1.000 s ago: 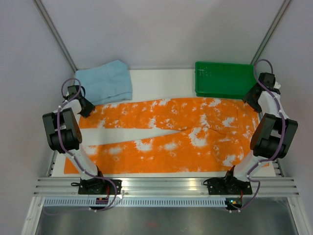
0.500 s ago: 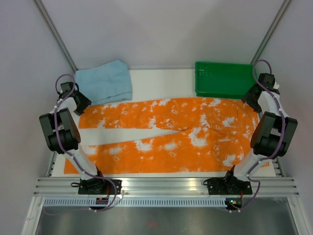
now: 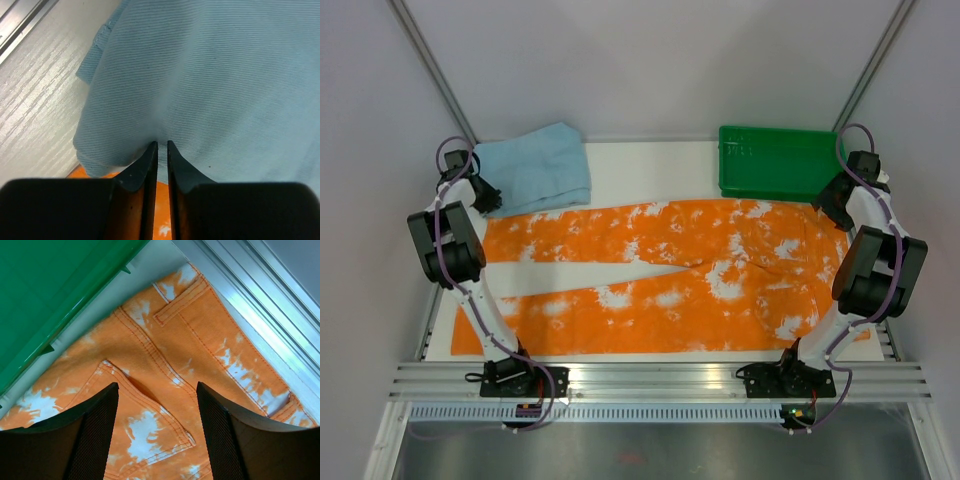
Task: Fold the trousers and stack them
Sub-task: Flatten the trousers out
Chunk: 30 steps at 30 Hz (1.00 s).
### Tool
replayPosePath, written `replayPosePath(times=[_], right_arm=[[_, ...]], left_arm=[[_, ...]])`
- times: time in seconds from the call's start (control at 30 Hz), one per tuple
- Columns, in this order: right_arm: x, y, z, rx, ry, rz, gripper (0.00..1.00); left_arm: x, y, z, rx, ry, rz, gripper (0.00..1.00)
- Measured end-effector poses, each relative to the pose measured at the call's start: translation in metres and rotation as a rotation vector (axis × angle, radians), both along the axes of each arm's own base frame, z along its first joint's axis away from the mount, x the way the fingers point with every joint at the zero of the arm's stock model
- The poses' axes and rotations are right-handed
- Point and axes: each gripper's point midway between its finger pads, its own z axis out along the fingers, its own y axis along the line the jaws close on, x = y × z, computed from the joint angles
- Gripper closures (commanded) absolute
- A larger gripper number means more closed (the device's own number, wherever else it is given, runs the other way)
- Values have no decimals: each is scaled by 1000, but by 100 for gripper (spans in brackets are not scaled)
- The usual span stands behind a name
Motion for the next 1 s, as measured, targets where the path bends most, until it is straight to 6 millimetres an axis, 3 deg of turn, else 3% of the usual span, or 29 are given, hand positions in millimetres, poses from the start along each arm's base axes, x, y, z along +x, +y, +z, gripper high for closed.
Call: replayPosePath(times=[0.17, 0.43, 0.8, 1.0], right_arm=[[0, 0, 0, 5, -2, -8, 28], [0, 1, 0, 16, -8, -27, 28], [-3, 2, -2, 21, -2, -36, 27], [-5, 3, 1, 17, -6, -37, 27]], left_arm=[[5, 1, -13, -24, 48, 9, 85], [25, 9, -14, -40, 66, 37, 85], [63, 30, -5, 5, 23, 47, 80], [55, 28, -6, 7, 17, 12, 78]])
